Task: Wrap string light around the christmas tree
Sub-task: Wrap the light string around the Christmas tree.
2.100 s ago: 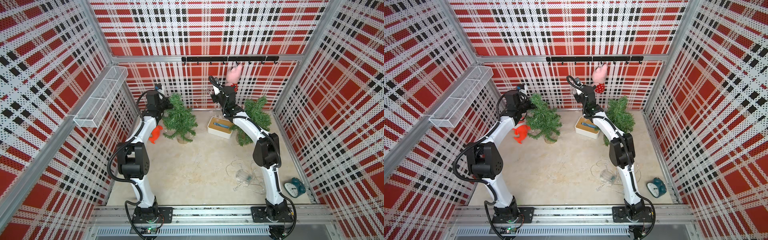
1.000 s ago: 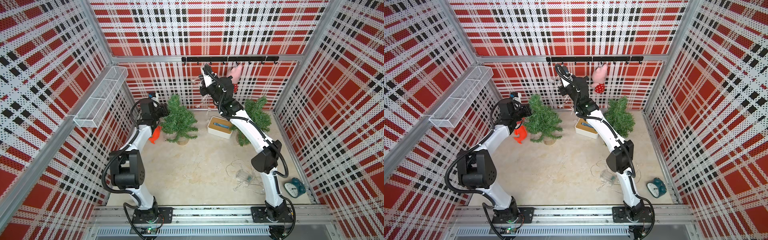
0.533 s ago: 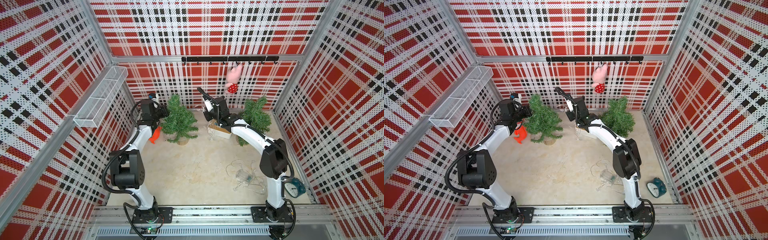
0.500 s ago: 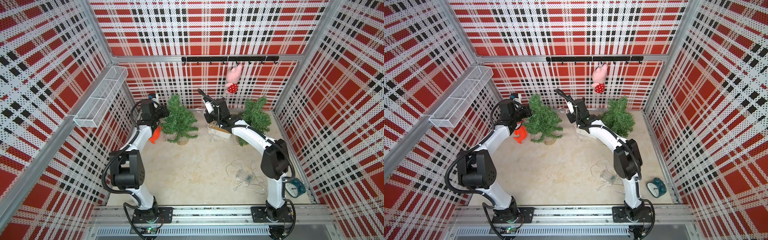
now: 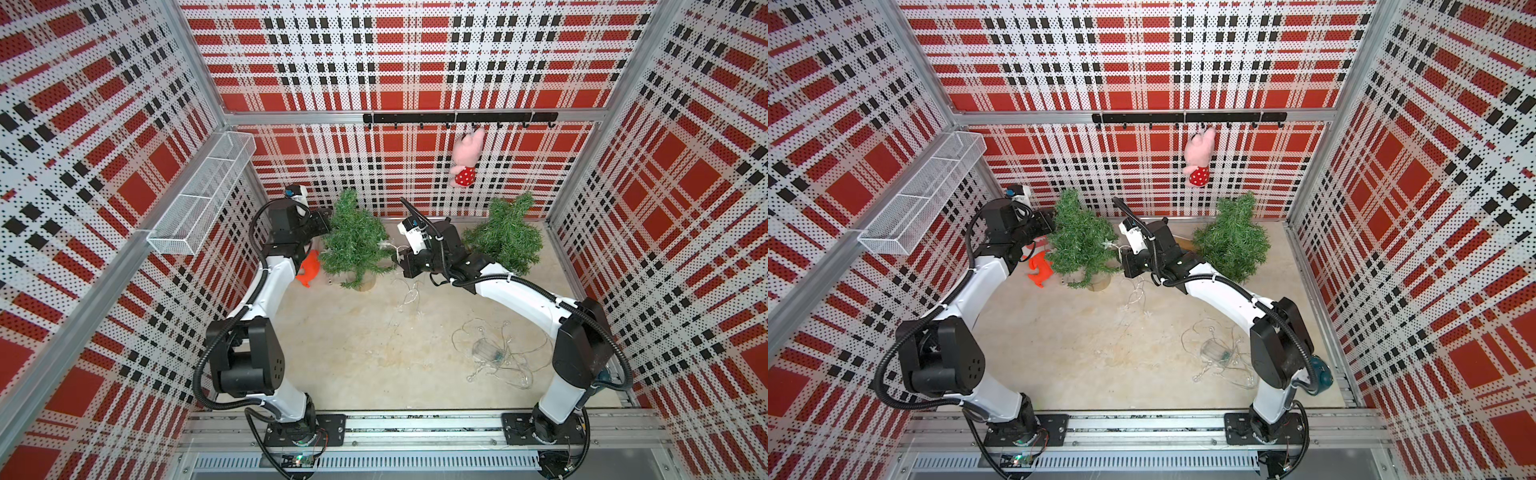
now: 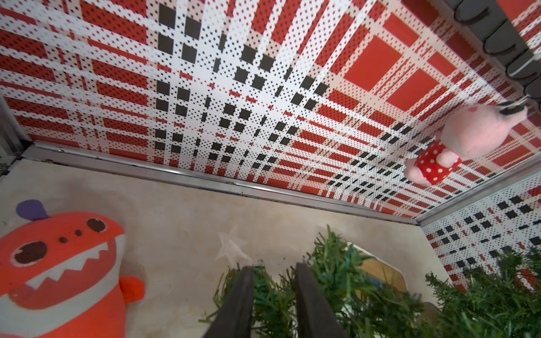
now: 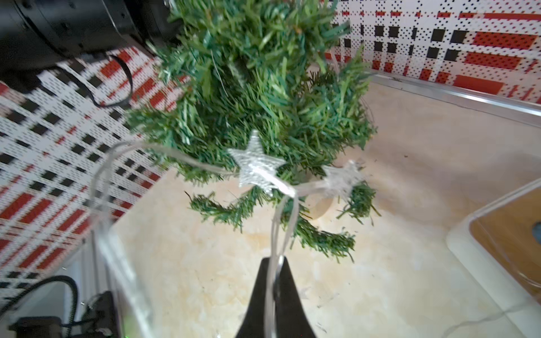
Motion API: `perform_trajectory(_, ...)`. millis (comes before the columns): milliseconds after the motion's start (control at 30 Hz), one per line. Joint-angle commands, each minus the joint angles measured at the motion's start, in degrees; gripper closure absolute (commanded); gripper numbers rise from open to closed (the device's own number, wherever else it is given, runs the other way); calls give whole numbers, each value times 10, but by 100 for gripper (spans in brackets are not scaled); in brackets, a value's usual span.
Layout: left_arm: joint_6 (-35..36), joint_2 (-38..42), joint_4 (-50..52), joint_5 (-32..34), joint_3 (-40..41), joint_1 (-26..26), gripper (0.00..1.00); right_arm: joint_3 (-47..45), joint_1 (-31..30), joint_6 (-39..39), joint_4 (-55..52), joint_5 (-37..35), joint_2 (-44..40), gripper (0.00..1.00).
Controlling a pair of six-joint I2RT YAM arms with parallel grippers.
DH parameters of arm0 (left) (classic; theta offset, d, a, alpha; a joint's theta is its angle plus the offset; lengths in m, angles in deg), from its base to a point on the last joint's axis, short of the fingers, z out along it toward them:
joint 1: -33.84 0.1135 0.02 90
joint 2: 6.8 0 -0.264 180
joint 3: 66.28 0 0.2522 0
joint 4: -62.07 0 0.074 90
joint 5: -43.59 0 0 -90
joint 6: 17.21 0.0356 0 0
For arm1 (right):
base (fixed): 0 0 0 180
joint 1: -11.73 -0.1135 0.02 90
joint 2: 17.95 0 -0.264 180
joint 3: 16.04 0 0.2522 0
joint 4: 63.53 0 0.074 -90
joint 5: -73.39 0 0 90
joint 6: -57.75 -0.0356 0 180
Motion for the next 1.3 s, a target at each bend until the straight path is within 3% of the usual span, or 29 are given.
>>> perform_trajectory(0, -7, 31, 10, -8, 19, 8, 62, -18, 3, -86, 90, 71, -12, 100)
perform_trajectory(233, -25, 93, 19, 7, 52, 28, 40, -62, 3, -173, 181, 93, -21, 100)
perform_trajectory(333, -23, 132, 43, 26, 63, 33, 36, -80, 3, -210, 213, 100, -22, 100)
perform_trajectory(500, -4, 239, 107, 148, 105, 1, 34, -109, 3, -259, 251, 89, -39, 100)
perform_trajectory(600, 14, 317, 117, 252, 147, -101, 31, -137, 3, -295, 274, 63, -58, 100)
perform_trajectory(800, 20, 419, 48, 381, 277, -402, 27, -192, -4, -406, 341, 18, -85, 100)
perform_trajectory(867, 18, 435, -19, 411, 343, -496, 21, -206, -13, -438, 366, -5, -93, 100)
perform_trajectory(1000, 38, 428, -190, 435, 451, -607, 13, -203, -32, -455, 375, -23, -92, 100)
perform_trajectory(1100, 18, 426, -300, 432, 513, -608, 10, -197, -37, -455, 371, -27, -88, 100)
perform_trajectory(1267, -73, 426, -384, 300, 572, -482, 22, -188, -45, -444, 357, -39, -98, 100)
